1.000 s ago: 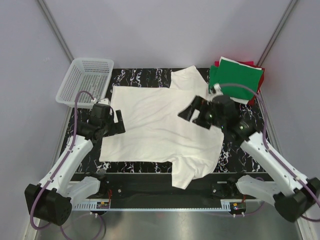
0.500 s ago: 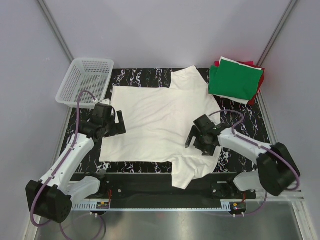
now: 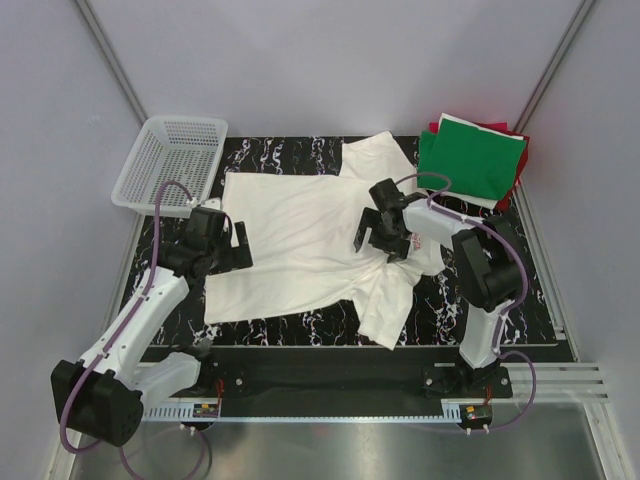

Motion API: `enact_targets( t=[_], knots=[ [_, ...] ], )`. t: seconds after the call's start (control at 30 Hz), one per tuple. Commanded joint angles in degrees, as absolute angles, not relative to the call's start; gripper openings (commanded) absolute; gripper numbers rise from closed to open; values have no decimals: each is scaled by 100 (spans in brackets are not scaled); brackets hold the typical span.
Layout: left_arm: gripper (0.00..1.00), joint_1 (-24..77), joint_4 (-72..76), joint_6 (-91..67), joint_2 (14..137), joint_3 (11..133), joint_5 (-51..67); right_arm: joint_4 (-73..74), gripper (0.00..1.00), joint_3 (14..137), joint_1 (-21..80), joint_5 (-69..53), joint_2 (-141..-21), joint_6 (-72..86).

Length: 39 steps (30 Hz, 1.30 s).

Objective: Fold and stack the t-shirts
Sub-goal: Flatten the tshirt out, then fold the tshirt

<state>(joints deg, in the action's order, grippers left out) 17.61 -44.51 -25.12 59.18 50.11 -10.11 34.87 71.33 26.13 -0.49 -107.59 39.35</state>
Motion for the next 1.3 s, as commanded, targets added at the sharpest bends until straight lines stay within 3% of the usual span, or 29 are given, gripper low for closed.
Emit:
enact_targets(
  t=[0.0, 0.1, 0.33, 0.5, 0.77, 1.27],
  knots=[
    [99, 1793, -4368, -2531, 5792, 5036, -1169, 3770, 100, 7576, 2575, 149, -10716, 3331],
    [99, 1793, -4368, -2531, 5757, 5027, -1143, 4042, 100, 7392, 2566, 430, -10162, 3278],
    [99, 1793, -4333, -2522, 5678, 5036, -1081, 4684, 100, 6075, 2584, 730, -7148, 4068],
    [99, 1793, -4333, -2531, 5590, 5019, -1072, 4729, 89, 4292, 2986, 160, -5795, 5184],
    [99, 1793, -4324, -2523, 5555, 5010, -1055, 3929, 79, 2778, 3823, -141, -5722, 6230],
    [99, 1793, -4351, -2540, 5581, 5019, -1116, 2936, 61, 2514, 4473, -88, -6442, 6591]
  ],
)
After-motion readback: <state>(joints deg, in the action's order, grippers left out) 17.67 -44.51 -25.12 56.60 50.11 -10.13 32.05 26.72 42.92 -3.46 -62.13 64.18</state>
